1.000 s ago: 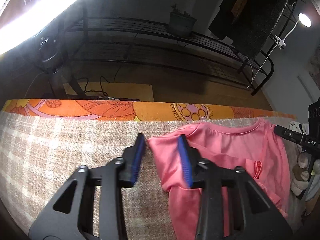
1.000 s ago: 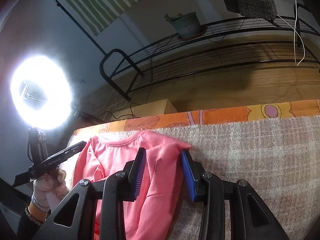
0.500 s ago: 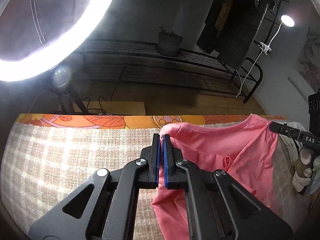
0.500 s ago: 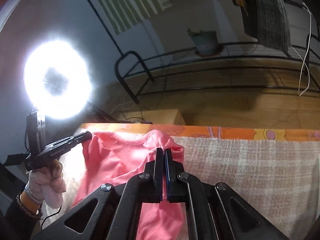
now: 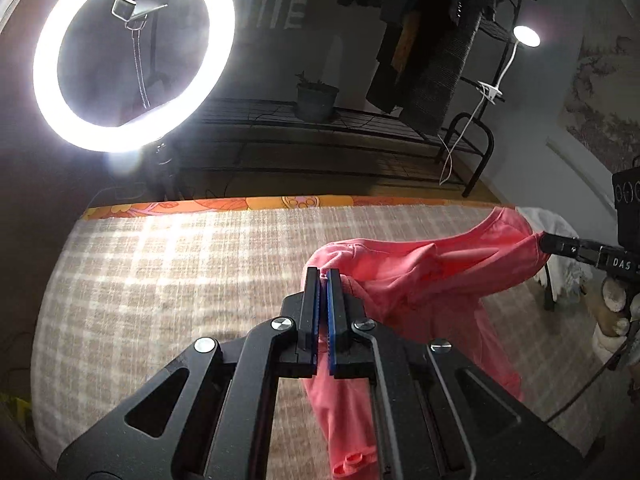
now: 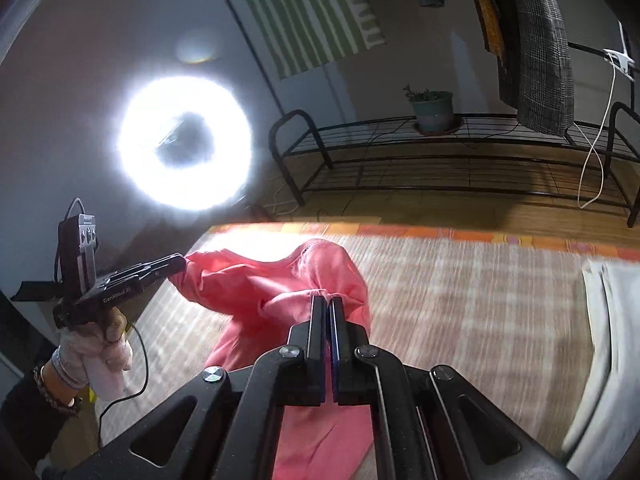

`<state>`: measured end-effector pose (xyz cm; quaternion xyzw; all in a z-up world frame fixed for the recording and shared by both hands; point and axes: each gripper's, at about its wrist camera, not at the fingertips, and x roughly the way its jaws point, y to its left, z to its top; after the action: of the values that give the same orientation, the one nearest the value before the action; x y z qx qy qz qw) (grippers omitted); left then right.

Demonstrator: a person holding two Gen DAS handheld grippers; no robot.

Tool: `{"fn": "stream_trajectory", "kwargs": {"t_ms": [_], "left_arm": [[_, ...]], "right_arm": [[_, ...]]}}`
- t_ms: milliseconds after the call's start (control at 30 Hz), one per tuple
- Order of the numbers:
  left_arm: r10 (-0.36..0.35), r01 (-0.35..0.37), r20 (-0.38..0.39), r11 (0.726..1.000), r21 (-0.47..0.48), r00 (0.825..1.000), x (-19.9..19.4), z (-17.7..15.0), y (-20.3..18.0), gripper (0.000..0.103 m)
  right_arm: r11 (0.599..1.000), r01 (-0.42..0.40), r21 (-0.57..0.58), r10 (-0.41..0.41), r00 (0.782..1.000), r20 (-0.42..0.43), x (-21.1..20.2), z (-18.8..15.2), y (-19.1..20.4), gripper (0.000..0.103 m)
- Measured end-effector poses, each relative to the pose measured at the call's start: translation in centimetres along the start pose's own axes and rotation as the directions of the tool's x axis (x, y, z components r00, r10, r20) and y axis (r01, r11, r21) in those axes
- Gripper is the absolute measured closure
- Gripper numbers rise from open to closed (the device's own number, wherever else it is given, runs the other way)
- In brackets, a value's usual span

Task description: Fold small clothes

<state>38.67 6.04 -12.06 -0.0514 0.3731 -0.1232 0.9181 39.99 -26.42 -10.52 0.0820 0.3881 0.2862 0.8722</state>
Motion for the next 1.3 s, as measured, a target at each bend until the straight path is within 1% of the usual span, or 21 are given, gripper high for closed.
{"fn": "stream_trajectory", "kwargs": {"t_ms": [100, 200, 267, 400, 467, 600, 733, 833, 933, 1000, 1033, 1067, 1100, 1133, 1167, 1200, 1233, 1267, 1300], "left_arm": [[0.008, -0.008, -0.015, 0.999, 0.05, 1.0, -2.6, -3.0, -1.6, 0.103], [0.022, -0.018, -0.034, 0.995, 0.099, 0.999, -4.1, -5.7, -2.9, 0.103], [0.029, -0.022, -0.051, 0.992, 0.125, 0.998, -5.2, -7.8, -3.5, 0.103], [0.045, -0.032, -0.088, 0.988, 0.15, 0.995, -6.5, -11.0, -3.9, 0.103], [0.057, -0.041, -0.091, 0.985, 0.169, 0.994, -7.1, -12.6, -4.1, 0.103], [0.083, -0.058, -0.097, 0.971, 0.232, 0.992, -8.1, -14.9, -4.6, 0.103], [0.099, -0.07, -0.095, 0.959, 0.274, 0.99, -9.3, -16.7, -4.8, 0.103], [0.109, -0.077, -0.09, 0.952, 0.298, 0.99, -10.6, -18.0, -4.9, 0.103], [0.106, -0.066, -0.107, 0.944, 0.324, 0.989, -12.0, -19.3, -4.7, 0.103], [0.089, -0.053, -0.112, 0.956, 0.288, 0.99, -12.9, -19.7, -4.1, 0.103], [0.075, -0.044, -0.122, 0.968, 0.245, 0.99, -13.3, -19.6, -3.4, 0.103], [0.054, -0.027, -0.134, 0.981, 0.193, 0.989, -13.5, -19.3, -2.7, 0.103], [0.022, -0.005, -0.153, 0.994, 0.11, 0.988, -13.6, -18.9, -1.7, 0.102], [0.0, 0.009, -0.168, 0.999, 0.051, 0.986, -13.5, -18.7, -1.0, 0.097], [-0.032, 0.025, -0.184, 0.999, -0.039, 0.982, -13.3, -18.4, -0.1, 0.092], [-0.055, 0.035, -0.187, 0.994, -0.105, 0.981, -13.1, -18.2, 0.5, 0.078], [-0.084, 0.052, -0.183, 0.983, -0.175, 0.98, -13.0, -18.0, 1.0, 0.071], [-0.106, 0.065, -0.18, 0.973, -0.221, 0.978, -12.8, -17.9, 1.2, 0.071], [-0.123, 0.077, -0.178, 0.966, -0.247, 0.976, -12.6, -17.8, 1.1, 0.071]], "right_arm": [[1.0, -0.003, -0.008, 0.003, 1.0, -0.011, -2.0, -2.5, 1.5, 0.103], [1.0, 0.001, -0.02, -0.001, 1.0, -0.027, -3.3, -5.1, 2.8, 0.103], [0.999, 0.012, -0.036, -0.013, 0.999, -0.044, -4.1, -7.2, 3.8, 0.103], [0.997, 0.042, -0.07, -0.048, 0.995, -0.084, -5.1, -10.7, 5.0, 0.103], [0.994, 0.06, -0.087, -0.069, 0.992, -0.102, -5.7, -12.5, 5.4, 0.103], [0.991, 0.086, -0.105, -0.098, 0.989, -0.114, -6.3, -14.8, 5.4, 0.103], [0.977, 0.125, -0.173, -0.147, 0.982, -0.121, -6.9, -17.0, 6.0, 0.103], [0.968, 0.141, -0.21, -0.164, 0.981, -0.099, -7.8, -18.5, 6.4, 0.103], [0.95, 0.168, -0.264, -0.196, 0.977, -0.084, -8.8, -19.9, 6.8, 0.103], [0.937, 0.198, -0.287, -0.228, 0.971, -0.075, -9.5, -20.5, 6.9, 0.103], [0.943, 0.196, -0.268, -0.225, 0.971, -0.081, -9.9, -20.7, 6.7, 0.101], [0.957, 0.182, -0.226, -0.208, 0.974, -0.094, -10.2, -20.7, 6.4, 0.096], [0.967, 0.167, -0.19, -0.189, 0.977, -0.103, -10.5, -20.6, 6.3, 0.089], [0.978, 0.145, -0.151, -0.162, 0.981, -0.107, -10.7, -20.4, 6.2, 0.073], [0.986, 0.113, -0.127, -0.125, 0.988, -0.091, -11.0, -20.2, 6.4, 0.068], [0.987, 0.098, -0.123, -0.109, 0.991, -0.081, -11.0, -20.0, 6.6, 0.068], [0.989, 0.085, -0.125, -0.094, 0.993, -0.072, -10.8, -19.6, 7.1, 0.068], [0.988, 0.08, -0.134, -0.09, 0.994, -0.068, -10.4, -19.7, 7.8, 0.068], [0.986, 0.08, -0.147, -0.091, 0.994, -0.066, -10.0, -19.6, 8.4, 0.068]]}}
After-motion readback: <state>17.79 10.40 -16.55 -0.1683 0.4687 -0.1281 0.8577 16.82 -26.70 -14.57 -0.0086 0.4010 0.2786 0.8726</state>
